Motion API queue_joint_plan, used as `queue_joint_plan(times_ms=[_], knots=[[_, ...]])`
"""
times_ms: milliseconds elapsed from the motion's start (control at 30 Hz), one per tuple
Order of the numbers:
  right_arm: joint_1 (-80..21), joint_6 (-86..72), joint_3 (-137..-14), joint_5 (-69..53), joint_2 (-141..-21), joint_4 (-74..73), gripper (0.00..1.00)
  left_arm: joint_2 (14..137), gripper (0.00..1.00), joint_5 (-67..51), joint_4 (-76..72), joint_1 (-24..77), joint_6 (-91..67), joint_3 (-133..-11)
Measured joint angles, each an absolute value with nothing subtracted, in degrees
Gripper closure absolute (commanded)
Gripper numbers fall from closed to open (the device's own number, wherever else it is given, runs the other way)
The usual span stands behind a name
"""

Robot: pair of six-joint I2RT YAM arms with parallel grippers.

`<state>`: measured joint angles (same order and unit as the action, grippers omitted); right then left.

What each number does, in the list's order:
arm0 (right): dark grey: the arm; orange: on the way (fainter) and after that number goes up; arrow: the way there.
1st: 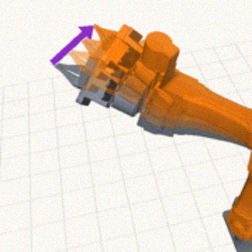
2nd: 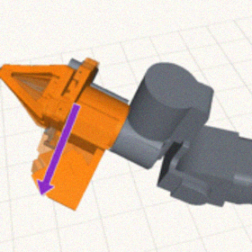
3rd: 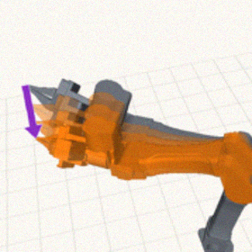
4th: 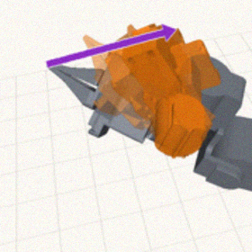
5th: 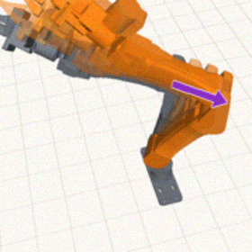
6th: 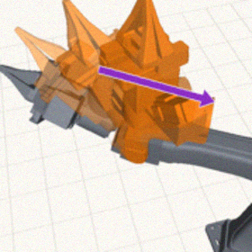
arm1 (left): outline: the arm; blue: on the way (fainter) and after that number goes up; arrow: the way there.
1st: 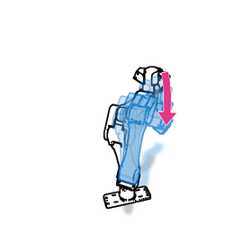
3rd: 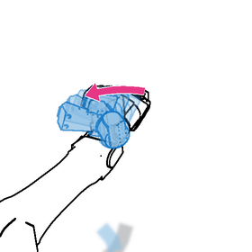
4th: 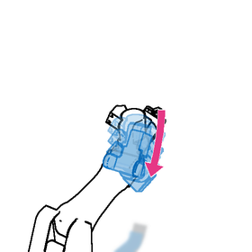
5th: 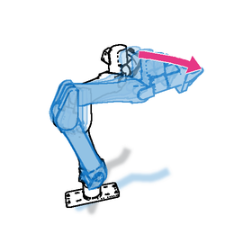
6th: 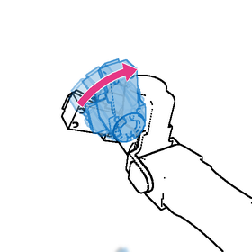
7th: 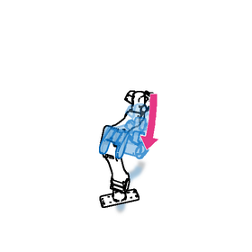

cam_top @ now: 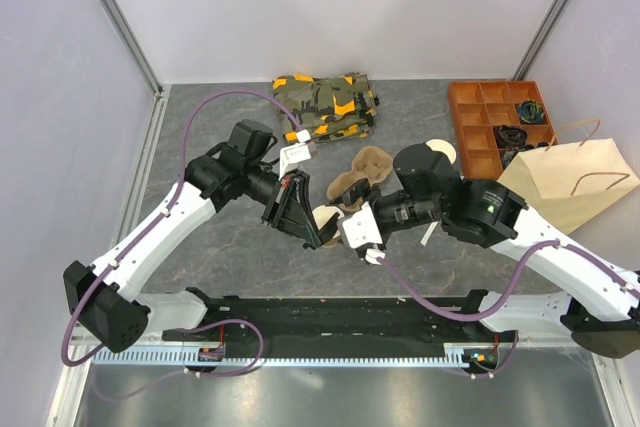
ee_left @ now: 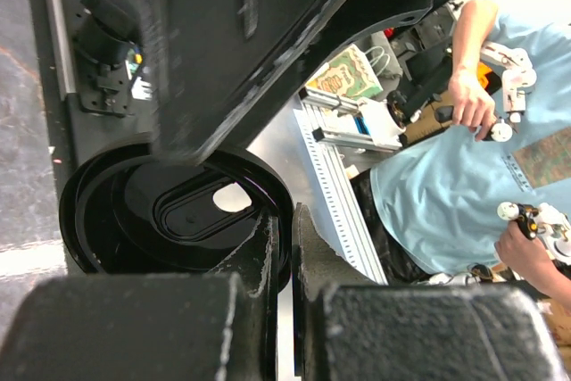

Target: Pack the takeout coffee

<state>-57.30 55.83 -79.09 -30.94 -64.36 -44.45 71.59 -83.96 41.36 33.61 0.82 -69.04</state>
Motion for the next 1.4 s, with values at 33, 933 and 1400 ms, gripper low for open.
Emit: queue_joint_plan(times_ms=[33,933,1400], knots=[[-57.6,56.1,-79.1,-30.5,-64.8,-44.4,0.3,71.5,0.96,-84.0,41.4,33.7,0.8,-68.8],[-61.5,56.1,-78.4,-26.0,-66.2,-45.5,0.9,70.9,0.55,-84.3,41.6,33.9,2.0,-68.5],[-61.5,52.9,-76.1,-24.6,-65.3,-44.2,1.0,70.6,0.5,-84.1,41.6,33.3,2.7,-68.5]])
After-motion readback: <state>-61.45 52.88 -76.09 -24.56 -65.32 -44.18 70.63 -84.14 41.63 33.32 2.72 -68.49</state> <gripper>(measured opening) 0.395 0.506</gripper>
